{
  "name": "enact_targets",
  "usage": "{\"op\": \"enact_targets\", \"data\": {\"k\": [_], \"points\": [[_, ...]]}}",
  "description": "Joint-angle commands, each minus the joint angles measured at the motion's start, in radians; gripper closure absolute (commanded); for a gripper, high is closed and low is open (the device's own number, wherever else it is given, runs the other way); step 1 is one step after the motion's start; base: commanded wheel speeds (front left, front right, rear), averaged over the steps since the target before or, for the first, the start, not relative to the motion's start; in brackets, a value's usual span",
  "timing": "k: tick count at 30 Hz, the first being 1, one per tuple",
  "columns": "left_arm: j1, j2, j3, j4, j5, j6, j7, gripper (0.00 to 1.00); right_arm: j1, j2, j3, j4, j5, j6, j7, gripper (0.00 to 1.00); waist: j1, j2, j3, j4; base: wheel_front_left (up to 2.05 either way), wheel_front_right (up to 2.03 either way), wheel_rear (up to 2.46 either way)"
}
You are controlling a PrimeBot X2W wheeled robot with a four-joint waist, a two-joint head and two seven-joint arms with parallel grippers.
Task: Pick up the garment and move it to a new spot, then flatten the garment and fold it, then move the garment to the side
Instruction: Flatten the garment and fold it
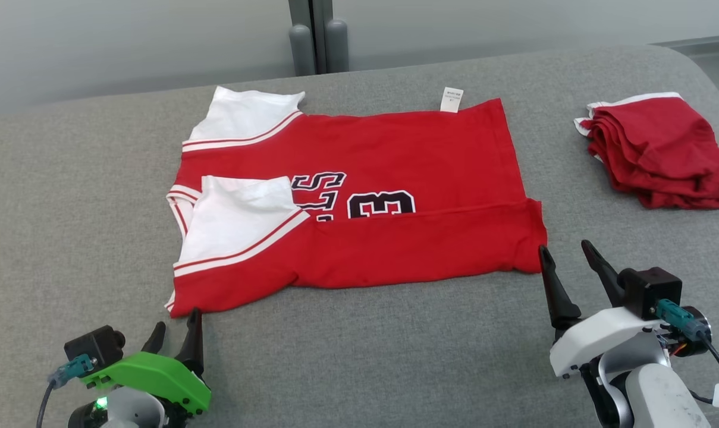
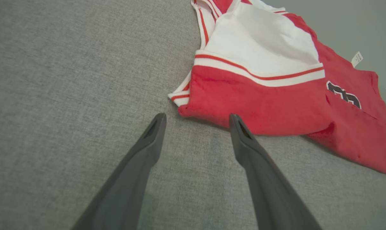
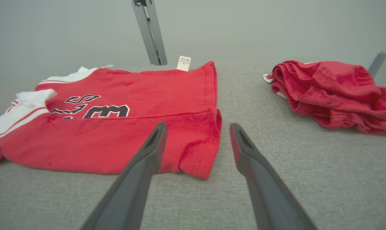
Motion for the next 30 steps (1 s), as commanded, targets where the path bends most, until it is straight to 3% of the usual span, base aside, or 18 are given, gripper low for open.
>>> {"op": "enact_targets", "data": {"k": [1, 7, 8, 9, 12, 14, 30], "points": [[-0.026, 0.0, 0.004, 0.017, -0.006, -0.005, -0.006, 0.0, -0.014, -0.003, 0.001, -0.004, -0.008, -0.001, 0.003, 0.0, 0.0, 0.0, 0.028, -0.022, 0.0, 0.0, 0.0], [-0.082, -0.006, 0.007, 0.071, -0.032, -0.021, -0.031, 0.03, -0.038, -0.003, 0.001, 0.01, -0.008, -0.001, 0.004, 0.0, 0.0, 0.0, 0.053, -0.035, 0.0, 0.0, 0.0], [-0.087, -0.008, 0.006, 0.075, -0.034, -0.022, -0.035, 0.13, -0.041, -0.003, 0.001, 0.014, -0.007, -0.001, 0.006, 0.0, 0.0, 0.0, 0.054, -0.035, 0.0, 0.0, 0.0], [-0.095, -0.008, 0.004, 0.078, -0.036, -0.025, -0.043, 0.51, -0.046, -0.003, 0.001, 0.021, -0.004, -0.001, 0.008, 0.0, 0.0, 0.0, 0.056, -0.035, 0.0, 0.0, 0.0], [-0.109, -0.005, -0.001, 0.084, -0.037, -0.03, -0.067, 0.76, -0.054, -0.003, 0.001, 0.047, 0.007, -0.001, 0.012, 0.0, 0.0, 0.0, 0.056, -0.034, 0.0, 0.0, 0.0], [-0.115, -0.002, -0.005, 0.084, -0.036, -0.034, -0.085, 0.99, -0.064, -0.003, -0.001, 0.072, 0.011, -0.001, 0.018, 0.0, 0.0, 0.0, 0.054, -0.03, 0.0, 0.0, 0.0], [-0.113, 0.004, -0.059, 0.024, -0.009, -0.043, -0.173, 1.0, -0.209, -0.003, 0.022, 0.41, 0.024, -0.001, 0.039, 0.0, 0.0, 0.0, 0.024, 0.01, 0.0, 0.0, 0.0]]}}
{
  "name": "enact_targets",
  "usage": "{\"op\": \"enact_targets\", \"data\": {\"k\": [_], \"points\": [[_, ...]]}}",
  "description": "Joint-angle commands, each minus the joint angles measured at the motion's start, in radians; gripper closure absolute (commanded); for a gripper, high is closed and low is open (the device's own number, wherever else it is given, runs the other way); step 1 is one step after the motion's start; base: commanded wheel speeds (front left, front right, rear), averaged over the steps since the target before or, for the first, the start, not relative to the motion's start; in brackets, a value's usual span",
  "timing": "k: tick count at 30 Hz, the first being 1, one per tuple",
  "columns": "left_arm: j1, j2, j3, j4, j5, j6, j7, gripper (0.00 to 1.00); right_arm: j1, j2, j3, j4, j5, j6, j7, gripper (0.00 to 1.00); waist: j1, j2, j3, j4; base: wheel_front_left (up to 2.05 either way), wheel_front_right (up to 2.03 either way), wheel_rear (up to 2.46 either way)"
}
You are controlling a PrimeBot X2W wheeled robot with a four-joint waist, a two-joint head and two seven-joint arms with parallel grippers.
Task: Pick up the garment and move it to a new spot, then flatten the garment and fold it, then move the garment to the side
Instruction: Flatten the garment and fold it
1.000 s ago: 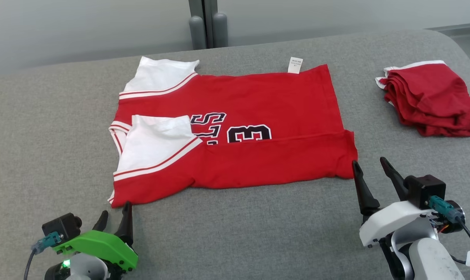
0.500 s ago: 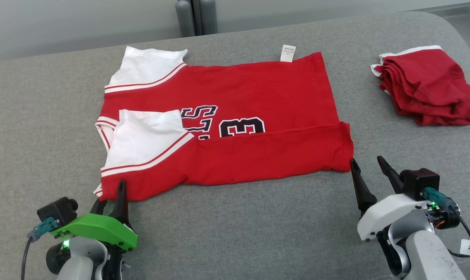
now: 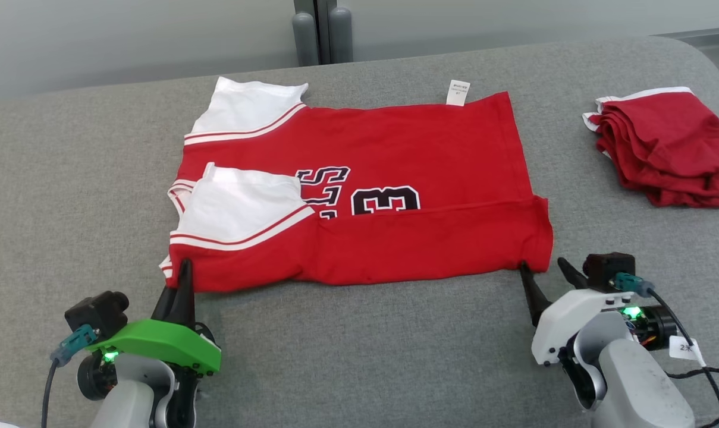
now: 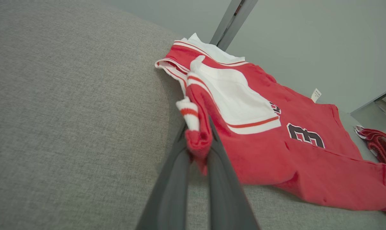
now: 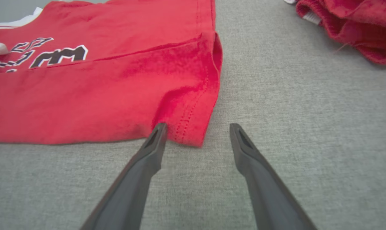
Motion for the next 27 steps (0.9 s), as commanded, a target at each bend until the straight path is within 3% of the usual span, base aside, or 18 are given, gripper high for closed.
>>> {"op": "enact_targets", "data": {"k": [1, 2, 3, 4, 6, 8, 18, 27], "points": [[0.001, 0.009, 0.0, -0.003, 0.005, -0.002, -0.006, 1.0, -0.024, -0.003, 0.015, 0.036, 0.01, -0.001, 0.007, 0.0, 0.0, 0.0, -0.002, 0.001, 0.0, 0.0, 0.0], [0.002, 0.01, 0.0, -0.004, 0.006, 0.0, -0.008, 1.0, -0.037, -0.004, 0.026, 0.06, 0.015, -0.001, 0.012, 0.0, 0.0, 0.0, -0.003, 0.002, 0.0, 0.0, 0.0], [0.004, 0.012, -0.001, -0.006, 0.007, 0.002, -0.008, 1.0, -0.053, -0.003, 0.037, 0.084, 0.017, -0.001, 0.011, 0.22, 0.0, 0.0, -0.004, 0.002, 0.0, 0.0, 0.0], [0.005, 0.013, -0.002, -0.007, 0.007, 0.003, -0.009, 1.0, -0.066, -0.004, 0.043, 0.103, 0.023, -0.001, 0.009, 0.56, 0.0, 0.0, -0.004, 0.003, 0.0, 0.0, 0.0], [0.007, 0.016, -0.004, -0.014, 0.009, 0.004, -0.011, 1.0, -0.095, -0.003, 0.054, 0.147, 0.034, -0.001, 0.002, 0.87, 0.0, 0.0, -0.006, 0.005, 0.0, 0.0, 0.0], [0.01, 0.018, -0.004, -0.02, 0.008, 0.006, -0.012, 1.0, -0.119, -0.003, 0.06, 0.177, 0.048, -0.001, -0.008, 1.0, 0.0, 0.0, -0.01, 0.006, 0.0, 0.0, 0.0], [0.055, 0.036, -0.004, -0.097, 0.009, 0.012, -0.019, 1.0, -0.159, -0.004, 0.02, 0.218, 0.027, -0.001, -0.068, 1.0, 0.0, 0.0, -0.056, 0.007, 0.0, 0.0, 0.0], [0.246, 0.052, 0.002, -0.291, -0.021, 0.06, 0.027, 1.0, 0.022, -0.004, -0.025, 0.005, 0.007, -0.001, 0.001, 1.0, 0.0, 0.0, -0.107, 0.003, 0.0, 0.0, 0.0]]}}
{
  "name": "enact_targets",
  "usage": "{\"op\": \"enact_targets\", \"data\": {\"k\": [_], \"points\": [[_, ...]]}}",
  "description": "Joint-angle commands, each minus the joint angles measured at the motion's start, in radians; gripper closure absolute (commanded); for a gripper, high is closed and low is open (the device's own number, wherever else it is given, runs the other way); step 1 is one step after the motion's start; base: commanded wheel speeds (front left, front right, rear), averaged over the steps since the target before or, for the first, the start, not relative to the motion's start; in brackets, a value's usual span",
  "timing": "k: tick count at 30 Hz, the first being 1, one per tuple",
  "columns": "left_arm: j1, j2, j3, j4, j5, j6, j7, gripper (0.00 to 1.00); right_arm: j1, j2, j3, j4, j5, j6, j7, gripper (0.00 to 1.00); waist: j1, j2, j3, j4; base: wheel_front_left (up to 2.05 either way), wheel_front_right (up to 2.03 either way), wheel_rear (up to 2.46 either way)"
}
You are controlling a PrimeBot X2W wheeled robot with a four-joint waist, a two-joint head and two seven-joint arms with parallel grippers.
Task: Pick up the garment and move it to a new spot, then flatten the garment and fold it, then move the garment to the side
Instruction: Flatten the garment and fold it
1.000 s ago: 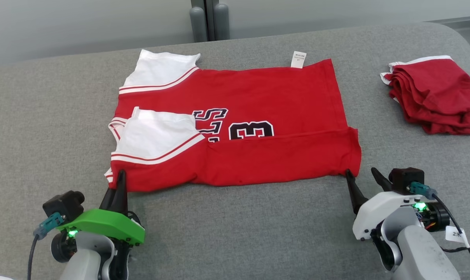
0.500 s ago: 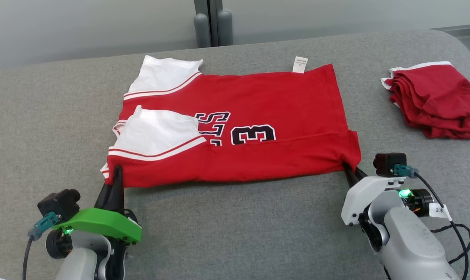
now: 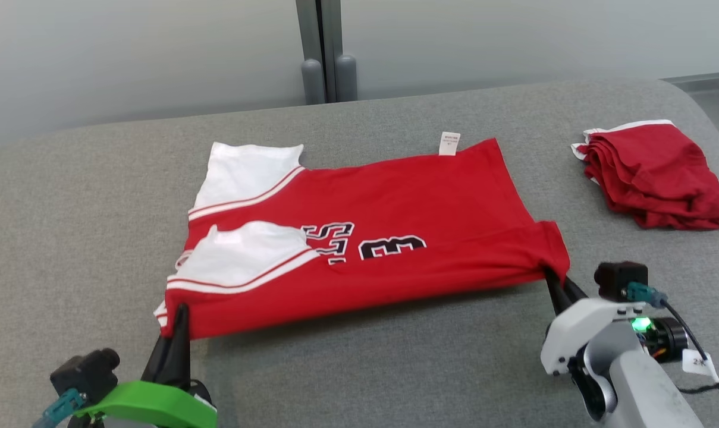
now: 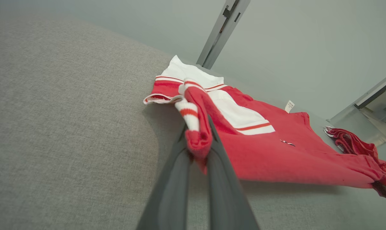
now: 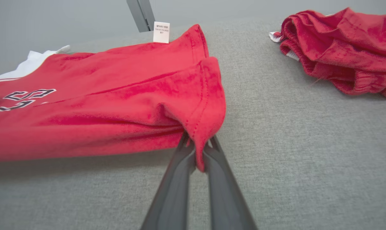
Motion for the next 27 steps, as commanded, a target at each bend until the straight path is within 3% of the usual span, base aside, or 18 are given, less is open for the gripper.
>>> {"op": "enact_targets", "data": {"k": [1, 7, 11, 13, 14, 15, 17, 18, 27], "points": [[0.041, 0.011, 0.003, -0.026, -0.01, 0.016, 0.007, 1.0, 0.055, -0.006, -0.011, -0.041, -0.008, -0.002, 0.022, 1.0, 0.0, 0.0, -0.01, 0.0, 0.0, 0.0, 0.0], [0.162, 0.011, -0.006, -0.111, -0.023, 0.053, 0.047, 1.0, 0.272, -0.006, -0.035, -0.27, 0.028, -0.002, 0.116, 1.0, 0.0, 0.0, -0.013, 0.0, 0.0, 0.0, 0.0], [0.196, 0.005, -0.014, -0.105, -0.029, 0.064, 0.064, 1.0, 0.359, -0.006, -0.036, -0.357, 0.053, -0.002, 0.156, 1.0, 0.0, 0.0, -0.008, -0.009, 0.0, 0.0, 0.0], [0.205, 0.003, -0.018, -0.089, -0.032, 0.066, 0.072, 1.0, 0.382, -0.006, -0.043, -0.38, 0.037, -0.002, 0.169, 0.69, 0.0, 0.0, -0.006, -0.013, 0.0, 0.0, 0.0], [0.206, 0.004, -0.02, -0.083, -0.031, 0.068, 0.075, 1.0, 0.386, -0.006, -0.046, -0.39, 0.027, -0.002, 0.167, 0.12, 0.0, 0.0, -0.005, -0.014, 0.0, 0.0, 0.0], [0.207, 0.008, -0.022, -0.076, -0.025, 0.071, 0.075, 1.0, 0.392, -0.006, -0.047, -0.398, 0.02, -0.002, 0.17, 0.0, 0.0, 0.0, -0.004, -0.014, 0.0, 0.0, 0.0], [0.209, 0.01, -0.027, -0.066, -0.025, 0.07, 0.081, 0.24, 0.401, -0.005, -0.046, -0.41, 0.018, -0.002, 0.174, 0.0, 0.0, 0.0, -0.002, -0.014, 0.0, 0.0, 0.0], [0.212, 0.011, -0.03, -0.064, -0.028, 0.068, 0.084, 0.0, 0.403, -0.005, -0.048, -0.416, 0.019, -0.002, 0.176, 0.0, 0.0, 0.0, -0.001, -0.014, 0.0, 0.0, 0.0], [0.209, 0.074, -0.008, -0.115, 0.01, 0.096, 0.086, 0.0, 0.414, -0.005, -0.084, -0.502, -0.011, -0.002, 0.177, 0.0, 0.0, 0.0, -0.001, -0.009, 0.0, 0.0, 0.0]]}}
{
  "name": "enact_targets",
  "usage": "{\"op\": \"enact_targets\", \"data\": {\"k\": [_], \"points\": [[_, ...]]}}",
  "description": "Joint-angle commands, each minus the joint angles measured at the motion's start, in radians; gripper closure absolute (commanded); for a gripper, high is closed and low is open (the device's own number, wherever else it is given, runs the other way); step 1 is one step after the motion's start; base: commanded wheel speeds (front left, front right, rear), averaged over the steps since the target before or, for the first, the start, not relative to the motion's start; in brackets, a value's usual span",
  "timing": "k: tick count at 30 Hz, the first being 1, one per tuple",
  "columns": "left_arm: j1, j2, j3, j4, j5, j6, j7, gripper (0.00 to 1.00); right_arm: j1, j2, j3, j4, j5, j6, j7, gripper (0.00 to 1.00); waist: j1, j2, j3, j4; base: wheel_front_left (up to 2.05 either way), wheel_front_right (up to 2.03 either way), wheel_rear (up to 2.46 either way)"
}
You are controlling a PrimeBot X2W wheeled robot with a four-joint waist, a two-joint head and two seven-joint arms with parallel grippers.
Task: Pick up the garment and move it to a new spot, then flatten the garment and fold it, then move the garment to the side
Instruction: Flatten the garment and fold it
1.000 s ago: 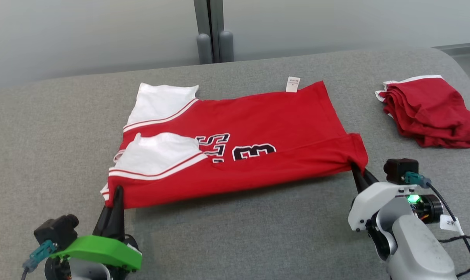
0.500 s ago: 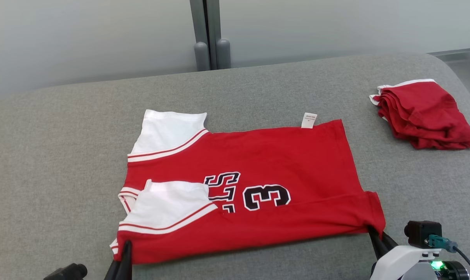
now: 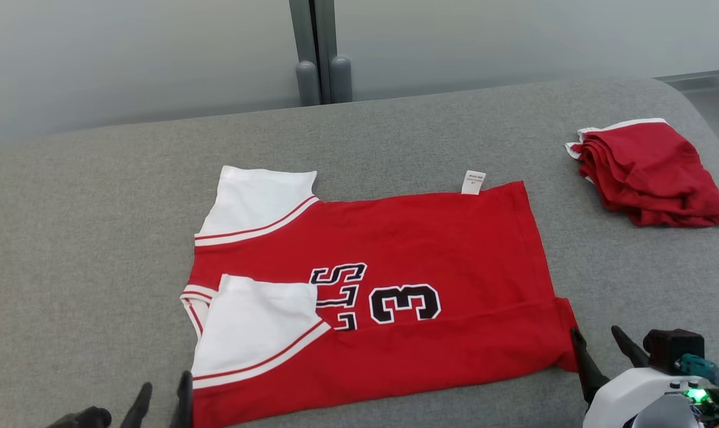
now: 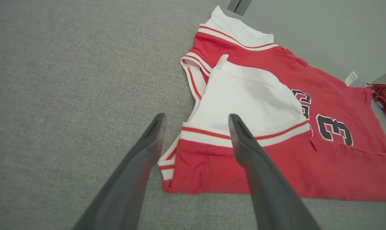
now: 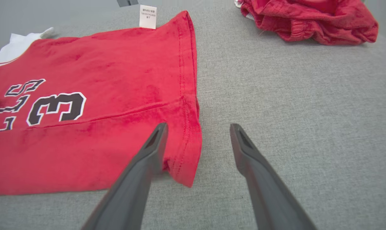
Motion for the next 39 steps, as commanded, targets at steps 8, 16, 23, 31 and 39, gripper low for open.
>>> {"op": "enact_targets", "data": {"k": [8, 16, 23, 31, 39], "points": [[-0.232, 0.151, 0.022, -0.065, 0.072, -0.025, 0.075, 0.0, -0.058, -0.003, -0.004, -0.109, -0.056, -0.002, 0.029, 0.0, 0.0, -0.0001, 0.034, -0.009, 0.0, 0.0, 0.0], [-0.642, 0.263, -0.038, 0.014, 0.091, -0.125, 0.228, 0.0, -0.224, -0.003, 0.079, -0.115, -0.102, -0.002, 0.036, 0.0, 0.0, -0.0001, 0.144, -0.06, 0.0, 0.0, 0.0], [-0.913, 0.322, -0.182, 0.165, 0.074, -0.153, 0.353, 0.0, -0.371, -0.003, 0.173, -0.08, -0.103, -0.002, 0.019, 0.0, 0.0, -0.0001, 0.268, -0.119, 0.0, 0.0, 0.0], [-1.065, 0.384, -0.303, 0.333, -0.01, -0.154, 0.426, 0.0, -0.48, -0.003, 0.217, -0.045, -0.096, -0.002, -0.012, 0.0, 0.0, -0.0001, 0.391, -0.183, 0.0, 0.0, 0.0], [-1.115, 0.429, -0.346, 0.439, -0.099, -0.154, 0.471, 0.0, -0.519, -0.003, 0.227, -0.013, -0.089, -0.002, -0.044, 0.0, 0.0, -0.0001, 0.448, -0.219, 0.0, 0.0, 0.0]]}}
